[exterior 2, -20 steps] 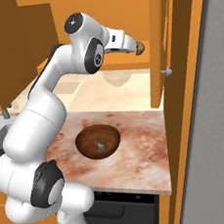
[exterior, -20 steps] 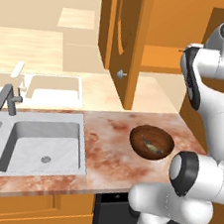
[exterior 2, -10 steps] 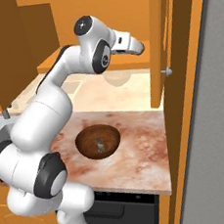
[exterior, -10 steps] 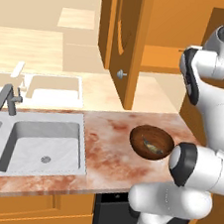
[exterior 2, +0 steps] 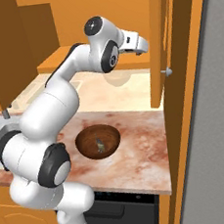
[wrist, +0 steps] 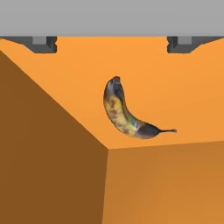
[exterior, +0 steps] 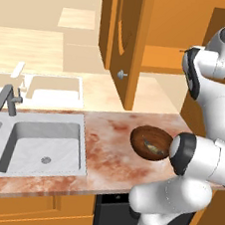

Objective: Pick the bananas from the cabinet and place them in one bowl. Pick the garlic from the sink and place it in the other bowl.

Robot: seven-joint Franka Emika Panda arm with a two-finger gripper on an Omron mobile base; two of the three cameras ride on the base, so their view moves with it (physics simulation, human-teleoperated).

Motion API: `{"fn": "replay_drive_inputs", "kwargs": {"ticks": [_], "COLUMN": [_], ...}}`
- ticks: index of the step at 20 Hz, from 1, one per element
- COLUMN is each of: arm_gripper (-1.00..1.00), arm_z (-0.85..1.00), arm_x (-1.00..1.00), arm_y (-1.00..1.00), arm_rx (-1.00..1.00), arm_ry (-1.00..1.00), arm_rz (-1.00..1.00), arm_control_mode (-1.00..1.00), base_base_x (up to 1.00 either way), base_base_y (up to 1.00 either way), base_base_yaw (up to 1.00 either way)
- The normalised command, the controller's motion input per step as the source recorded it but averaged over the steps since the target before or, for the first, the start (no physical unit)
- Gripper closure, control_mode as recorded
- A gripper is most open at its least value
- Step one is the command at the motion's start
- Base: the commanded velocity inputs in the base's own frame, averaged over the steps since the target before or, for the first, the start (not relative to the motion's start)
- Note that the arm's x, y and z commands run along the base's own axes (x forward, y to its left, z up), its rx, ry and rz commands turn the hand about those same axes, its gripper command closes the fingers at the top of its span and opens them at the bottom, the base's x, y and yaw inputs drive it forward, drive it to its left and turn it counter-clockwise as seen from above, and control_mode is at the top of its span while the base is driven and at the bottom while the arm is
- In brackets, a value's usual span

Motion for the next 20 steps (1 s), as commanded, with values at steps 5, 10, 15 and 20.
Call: {"fn": "replay_drive_inputs", "kwargs": {"ticks": [5,10,15,20], "arm_gripper": [-1.00,-1.00,-1.00,-1.00], "arm_z": [-0.02,-0.05,-0.09,-0.07], "arm_x": [0.21,0.15,0.19,0.21], "arm_y": [-0.10,-0.01,0.00,-0.01], "arm_rx": [0.00,0.00,0.00,0.00], "arm_ry": [0.00,0.00,0.00,0.00], "arm_rz": [0.00,0.00,0.00,0.00], "arm_control_mode": [-1.00,-1.00,-1.00,-1.00], "base_base_x": [0.00,0.00,0.00,0.00], "base_base_y": [0.00,0.00,0.00,0.00], "base_base_yaw": [0.00,0.00,0.00,0.00]}}
